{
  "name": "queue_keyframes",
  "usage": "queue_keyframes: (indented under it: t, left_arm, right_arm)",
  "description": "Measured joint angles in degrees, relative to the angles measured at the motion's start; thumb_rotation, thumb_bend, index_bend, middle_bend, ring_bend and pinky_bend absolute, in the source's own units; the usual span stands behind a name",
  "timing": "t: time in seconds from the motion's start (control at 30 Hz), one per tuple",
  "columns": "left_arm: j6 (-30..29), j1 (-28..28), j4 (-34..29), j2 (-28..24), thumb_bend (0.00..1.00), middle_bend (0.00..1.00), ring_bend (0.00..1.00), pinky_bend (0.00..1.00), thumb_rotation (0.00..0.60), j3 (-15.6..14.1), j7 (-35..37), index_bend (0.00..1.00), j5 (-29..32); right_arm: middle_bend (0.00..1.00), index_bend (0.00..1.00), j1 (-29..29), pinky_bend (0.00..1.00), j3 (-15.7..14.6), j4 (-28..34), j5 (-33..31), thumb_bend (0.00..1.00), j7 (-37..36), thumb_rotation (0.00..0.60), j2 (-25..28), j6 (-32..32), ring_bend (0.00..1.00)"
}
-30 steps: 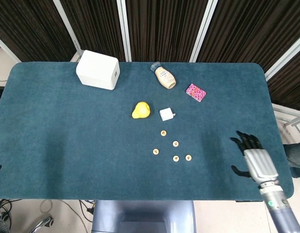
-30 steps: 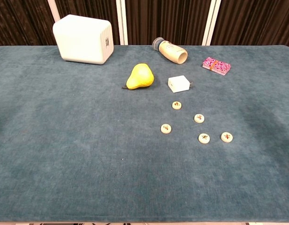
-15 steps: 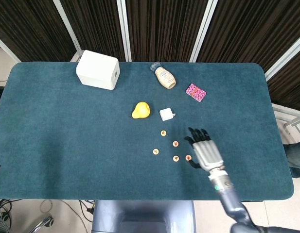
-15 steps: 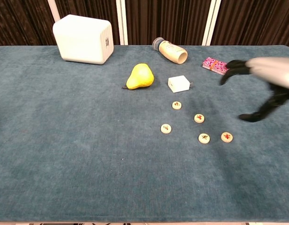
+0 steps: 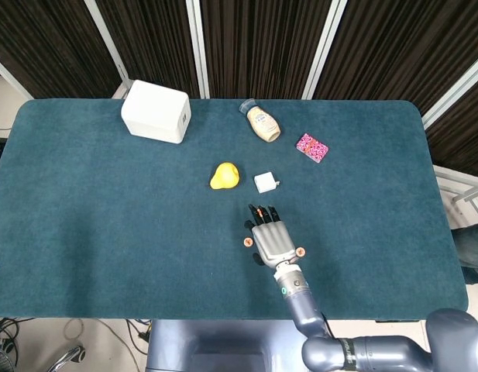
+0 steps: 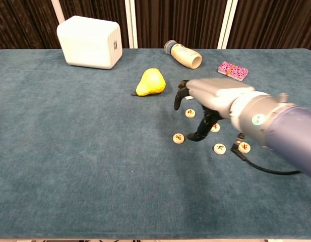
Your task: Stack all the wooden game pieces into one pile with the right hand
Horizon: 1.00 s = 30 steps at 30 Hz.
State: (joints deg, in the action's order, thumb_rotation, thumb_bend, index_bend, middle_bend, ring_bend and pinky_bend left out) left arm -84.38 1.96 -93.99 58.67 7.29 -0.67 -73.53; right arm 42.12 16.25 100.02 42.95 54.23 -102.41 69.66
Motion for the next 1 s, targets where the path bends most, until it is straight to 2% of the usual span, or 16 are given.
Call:
queue_keyframes:
  t: [0.43,1.0]
  left_arm:
    - [0.1,-0.1,0.3,-0.1,0.09,0.0,0.0,0.08,0.6,0.2,0.8,0.0,0.5]
    - [0.0,-0.2,0.5,-0.3,0.09,0.0,0.0,0.08,0.6,0.5,1.4,0.0,1.0]
  right_arm:
    - [0.0,0.4,3.2,0.0,0.3,-8.8,-3.2,0.31,-1.5,0.6,-5.1,-1.3,0.0]
    - [0.0,0.47,5.9,0.0,1.2,-17.7,-5.2,0.43,-3.8,0.6,-9.8,-2.8,0.0]
